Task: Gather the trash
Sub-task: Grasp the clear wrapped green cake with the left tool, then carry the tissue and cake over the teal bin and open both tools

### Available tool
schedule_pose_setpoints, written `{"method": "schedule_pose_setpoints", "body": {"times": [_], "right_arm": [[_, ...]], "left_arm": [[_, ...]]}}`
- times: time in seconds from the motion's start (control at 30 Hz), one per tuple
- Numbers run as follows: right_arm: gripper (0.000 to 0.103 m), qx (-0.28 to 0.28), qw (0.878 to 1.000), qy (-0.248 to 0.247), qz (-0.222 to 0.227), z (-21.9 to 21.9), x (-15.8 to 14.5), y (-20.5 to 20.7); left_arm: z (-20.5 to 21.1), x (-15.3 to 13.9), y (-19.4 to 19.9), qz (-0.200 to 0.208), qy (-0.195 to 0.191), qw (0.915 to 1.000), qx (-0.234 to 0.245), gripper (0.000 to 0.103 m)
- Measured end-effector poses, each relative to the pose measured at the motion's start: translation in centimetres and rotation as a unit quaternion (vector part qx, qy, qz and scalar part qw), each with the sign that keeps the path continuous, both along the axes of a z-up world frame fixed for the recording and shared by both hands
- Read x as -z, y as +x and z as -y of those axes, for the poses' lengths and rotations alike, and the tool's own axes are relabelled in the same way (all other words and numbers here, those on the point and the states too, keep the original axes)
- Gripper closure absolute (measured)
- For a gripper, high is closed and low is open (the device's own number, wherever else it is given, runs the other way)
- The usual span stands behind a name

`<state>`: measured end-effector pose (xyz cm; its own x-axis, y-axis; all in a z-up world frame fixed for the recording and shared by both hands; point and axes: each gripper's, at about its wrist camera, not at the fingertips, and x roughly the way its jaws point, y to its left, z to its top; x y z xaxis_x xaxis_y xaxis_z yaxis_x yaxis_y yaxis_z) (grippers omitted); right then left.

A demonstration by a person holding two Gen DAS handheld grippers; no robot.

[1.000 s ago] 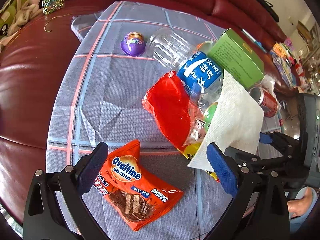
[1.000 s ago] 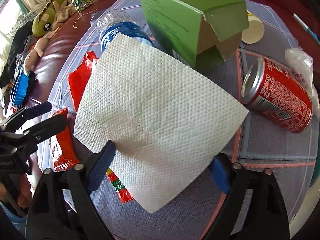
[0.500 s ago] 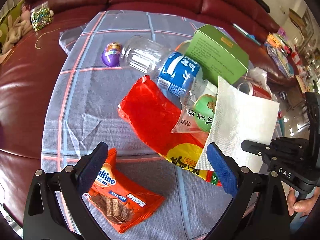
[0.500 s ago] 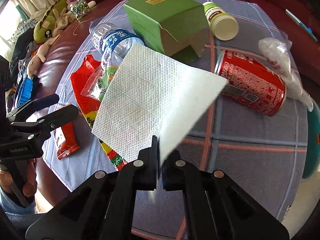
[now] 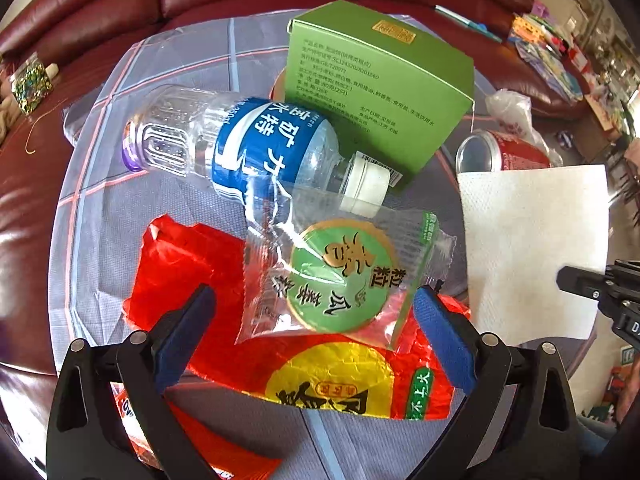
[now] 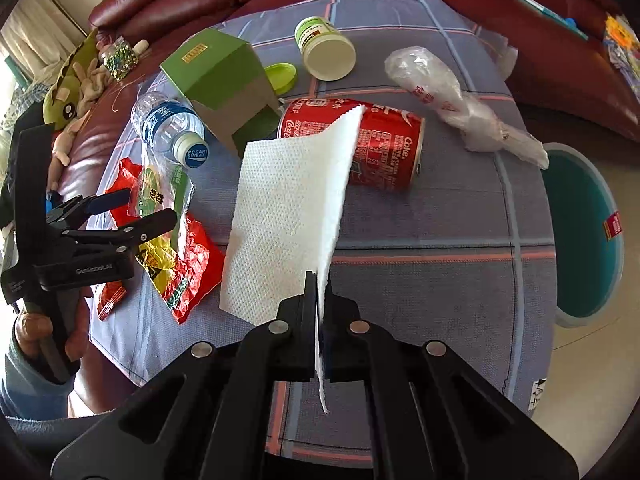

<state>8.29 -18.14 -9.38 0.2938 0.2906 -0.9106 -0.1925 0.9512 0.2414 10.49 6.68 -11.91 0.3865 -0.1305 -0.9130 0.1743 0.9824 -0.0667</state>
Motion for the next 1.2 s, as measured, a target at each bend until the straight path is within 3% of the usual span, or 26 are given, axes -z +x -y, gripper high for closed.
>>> {"method": "schedule_pose_setpoints", "body": {"times": [0.13,0.2,0.23,0.3,0.37,0.47,0.53,0.57,0.63,0.77,0.8,0.83,0.87,0.9,0.93,1.2], "right_arm": [[0.101,0.004,1.000,0.018,-0.007,0.6,0.1,0.1],[0.101,0.002,0.999,0.031,-0.011,0.5,0.1,0.2],[0.101,-0.001,0.999,0.044,-0.015,0.4,0.1,0.4],[0.100,-0.003,0.998,0.054,-0.017,0.3,0.2,0.6],[0.097,-0.008,0.998,0.062,-0.020,-0.2,0.4,0.9],[0.091,-0.021,0.997,0.067,-0.030,-1.3,1.2,1.3],[0.061,-0.026,0.997,0.066,-0.036,-2.0,1.9,1.6],[0.056,-0.028,0.997,0.063,-0.038,-2.4,2.3,1.7],[0.055,-0.033,0.997,0.051,-0.039,-3.2,3.0,2.0],[0.054,-0.043,0.998,0.030,-0.027,-4.4,3.3,2.4],[0.057,-0.043,0.999,0.026,-0.020,-4.7,3.3,2.4],[0.091,-0.044,0.999,0.017,-0.015,-4.9,3.2,2.3],[0.100,-0.048,0.999,0.012,-0.018,-5.2,3.3,2.3],[0.101,-0.047,0.999,0.017,-0.020,-5.2,3.1,2.2],[0.101,-0.046,0.999,0.018,-0.015,-5.0,2.8,2.0],[0.101,-0.009,0.998,0.041,0.050,-1.0,-3.0,0.9]], "left_arm": [[1.3,0.6,0.0,-0.002,-0.005,0.9999,0.015,0.004],[1.5,0.7,-0.3,0.002,-0.012,0.9998,0.015,0.027],[1.5,0.5,-0.5,0.007,-0.012,0.9998,0.014,0.030],[1.3,0.0,-0.8,0.013,-0.020,0.9996,0.012,0.048],[1.3,-0.2,-0.9,0.011,-0.027,0.9995,0.013,0.055],[1.4,0.3,-1.4,0.005,-0.018,0.9997,0.014,0.053],[1.4,0.4,-1.7,0.003,-0.022,0.9997,0.012,0.045],[1.4,0.5,-1.9,0.001,-0.021,0.9997,0.014,0.042],[1.6,0.9,-2.4,-0.004,-0.015,0.9997,0.019,0.030],[1.9,1.3,-3.2,0.005,0.001,0.9995,0.031,0.026],[2.0,1.3,-3.3,0.008,0.001,0.9995,0.031,0.027],[1.9,1.1,-3.4,0.014,-0.001,0.9995,0.030,0.035],[1.8,0.9,-3.6,0.021,-0.003,0.9994,0.028,0.051],[1.7,0.5,-3.7,0.025,-0.010,0.9993,0.027,0.060],[1.5,0.1,-3.8,0.027,-0.017,0.9992,0.025,0.063],[1.3,-4.0,-5.0,0.061,-0.037,0.9974,0.006,0.065]]}}
